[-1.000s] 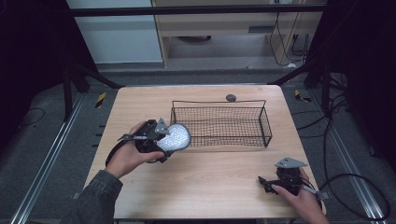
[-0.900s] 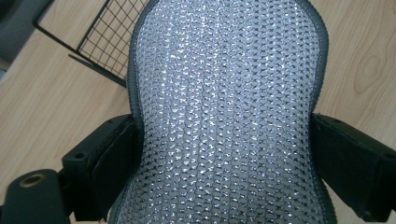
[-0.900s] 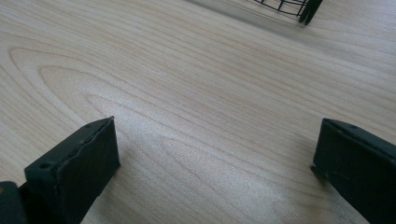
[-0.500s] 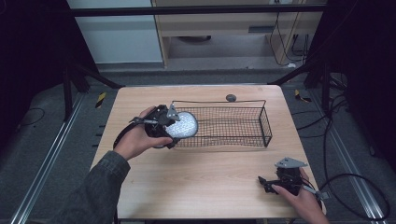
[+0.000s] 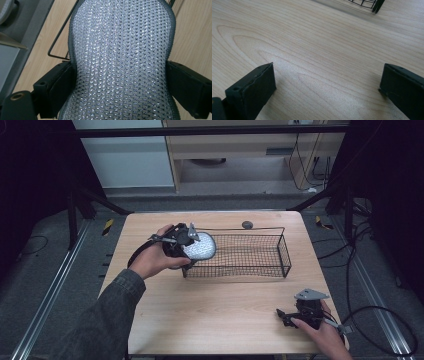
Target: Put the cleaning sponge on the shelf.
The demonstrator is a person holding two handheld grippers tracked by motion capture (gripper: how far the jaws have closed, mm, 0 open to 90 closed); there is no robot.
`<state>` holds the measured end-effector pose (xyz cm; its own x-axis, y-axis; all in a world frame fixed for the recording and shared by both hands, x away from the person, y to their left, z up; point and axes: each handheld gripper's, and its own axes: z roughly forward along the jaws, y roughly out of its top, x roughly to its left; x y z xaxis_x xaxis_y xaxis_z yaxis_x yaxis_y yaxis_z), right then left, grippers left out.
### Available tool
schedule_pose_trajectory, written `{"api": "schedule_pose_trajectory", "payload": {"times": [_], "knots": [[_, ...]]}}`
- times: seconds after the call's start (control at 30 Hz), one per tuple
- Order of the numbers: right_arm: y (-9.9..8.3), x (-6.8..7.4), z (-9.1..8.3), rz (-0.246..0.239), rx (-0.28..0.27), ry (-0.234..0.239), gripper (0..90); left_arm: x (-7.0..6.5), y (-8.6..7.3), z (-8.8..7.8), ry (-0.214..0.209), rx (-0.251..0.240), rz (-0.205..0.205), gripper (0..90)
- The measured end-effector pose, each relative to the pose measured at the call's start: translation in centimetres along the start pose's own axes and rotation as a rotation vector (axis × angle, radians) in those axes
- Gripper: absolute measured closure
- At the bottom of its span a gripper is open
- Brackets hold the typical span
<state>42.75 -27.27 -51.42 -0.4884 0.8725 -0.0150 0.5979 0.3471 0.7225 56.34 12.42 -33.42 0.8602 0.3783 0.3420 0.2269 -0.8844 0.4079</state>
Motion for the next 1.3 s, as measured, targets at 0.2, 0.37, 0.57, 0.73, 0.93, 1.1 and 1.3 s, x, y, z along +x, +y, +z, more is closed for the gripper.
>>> {"api": "schedule_pose_trajectory", "payload": {"times": [0.2, 0.37, 0.57, 0.73, 0.93, 1.1, 1.3], "knots": [[0.0, 0.0, 0.0, 0.001, 0.001, 0.001, 0.3, 0.3, 0.7, 0.4, 0.002, 0.004, 0.002, 8.8], [0.0, 0.0, 0.0, 0.002, 0.001, 0.001, 0.3, 0.3, 1.2, 0.5, 0.004, 0.004, 0.014, 8.9], [0.0, 0.0, 0.0, 0.001, 0.001, 0.001, 0.4, 0.3, 1.8, 0.9, 0.003, 0.015, 0.029, 8.8], [0.0, 0.0, 0.0, 0.001, 0.001, 0.001, 0.4, 0.4, 2.3, 1.1, 0.004, 0.015, 0.036, 8.8], [0.0, 0.0, 0.0, 0.001, 0.001, 0.001, 0.3, 0.5, 3.0, 1.6, 0.003, 0.012, 0.041, 8.8], [0.0, 0.0, 0.0, 0.001, 0.001, 0.001, 0.3, 0.4, 3.3, 2.1, -0.004, 0.019, 0.038, 8.7], [0.0, 0.0, 0.0, 0.0, 0.001, 0.001, 0.3, 0.5, 3.7, 2.6, -0.008, 0.024, 0.044, 8.7]]}}
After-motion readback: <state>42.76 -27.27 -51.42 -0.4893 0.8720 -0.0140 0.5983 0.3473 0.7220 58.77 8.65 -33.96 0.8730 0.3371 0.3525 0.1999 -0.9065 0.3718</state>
